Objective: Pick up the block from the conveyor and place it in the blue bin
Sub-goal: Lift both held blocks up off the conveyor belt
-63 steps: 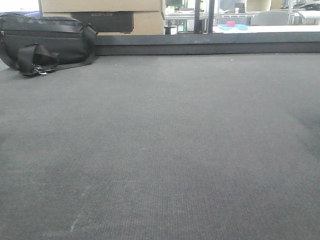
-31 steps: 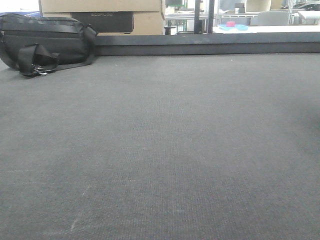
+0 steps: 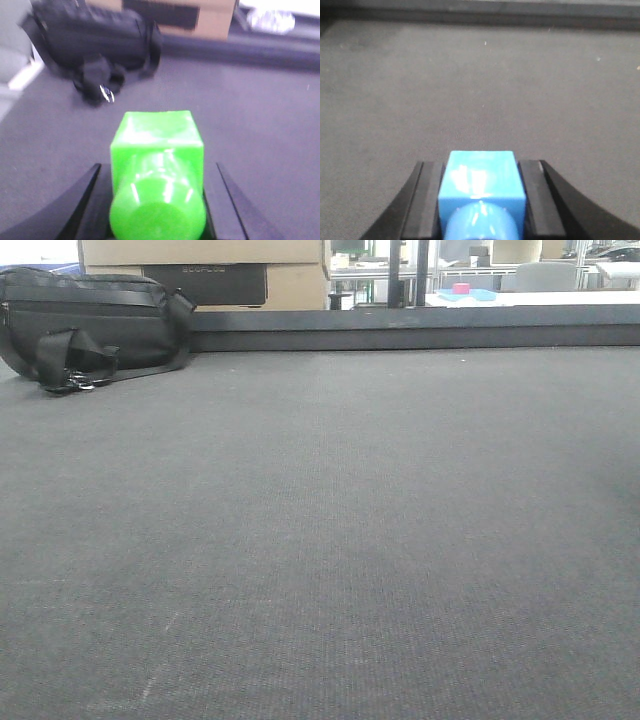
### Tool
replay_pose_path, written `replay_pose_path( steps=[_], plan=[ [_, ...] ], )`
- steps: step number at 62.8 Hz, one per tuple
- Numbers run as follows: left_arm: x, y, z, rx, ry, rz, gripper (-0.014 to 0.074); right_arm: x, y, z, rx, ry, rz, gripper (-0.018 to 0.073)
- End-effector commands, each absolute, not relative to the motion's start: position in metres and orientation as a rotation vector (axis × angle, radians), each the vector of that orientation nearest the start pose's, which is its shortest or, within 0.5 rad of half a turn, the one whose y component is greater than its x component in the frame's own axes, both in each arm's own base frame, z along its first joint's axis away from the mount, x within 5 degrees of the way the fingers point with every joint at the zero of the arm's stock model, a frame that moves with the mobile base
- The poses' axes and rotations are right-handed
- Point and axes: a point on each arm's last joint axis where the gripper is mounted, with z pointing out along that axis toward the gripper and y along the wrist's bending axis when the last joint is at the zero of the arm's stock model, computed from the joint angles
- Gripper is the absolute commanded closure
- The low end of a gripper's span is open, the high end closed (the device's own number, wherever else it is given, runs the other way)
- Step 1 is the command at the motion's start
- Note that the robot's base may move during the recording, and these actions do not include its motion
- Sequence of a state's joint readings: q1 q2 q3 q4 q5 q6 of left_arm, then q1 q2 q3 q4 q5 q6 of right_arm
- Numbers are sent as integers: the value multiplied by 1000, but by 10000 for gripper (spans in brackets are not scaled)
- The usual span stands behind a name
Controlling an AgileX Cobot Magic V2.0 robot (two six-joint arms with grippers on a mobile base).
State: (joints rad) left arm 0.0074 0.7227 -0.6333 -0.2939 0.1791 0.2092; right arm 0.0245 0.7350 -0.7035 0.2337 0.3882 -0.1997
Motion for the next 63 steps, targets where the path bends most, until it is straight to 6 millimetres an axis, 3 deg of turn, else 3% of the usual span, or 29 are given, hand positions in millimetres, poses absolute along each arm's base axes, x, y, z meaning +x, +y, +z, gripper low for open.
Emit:
replay_pose_path(
  steps=[1, 14, 23, 33, 43, 63],
  plan=[
    [127, -2, 349, -50, 1610, -92, 708, 136, 11, 353, -69, 1818, 102, 721],
    [78, -3, 357, -38, 1434, -93, 708, 115, 11, 362, -64, 1743, 121, 721],
    [58, -3, 362, -30, 1355, -91, 708, 96, 14, 371, -41, 1692, 190, 721],
    [53, -3, 363, -27, 1342, -92, 708, 81, 13, 378, -42, 1618, 185, 721],
    [53, -4, 362, -25, 1351, -94, 708, 67, 8, 398, 1, 1386, 154, 721],
    [53, -3, 362, -26, 1346, -93, 708, 59, 9, 394, -17, 1418, 164, 721]
  ],
)
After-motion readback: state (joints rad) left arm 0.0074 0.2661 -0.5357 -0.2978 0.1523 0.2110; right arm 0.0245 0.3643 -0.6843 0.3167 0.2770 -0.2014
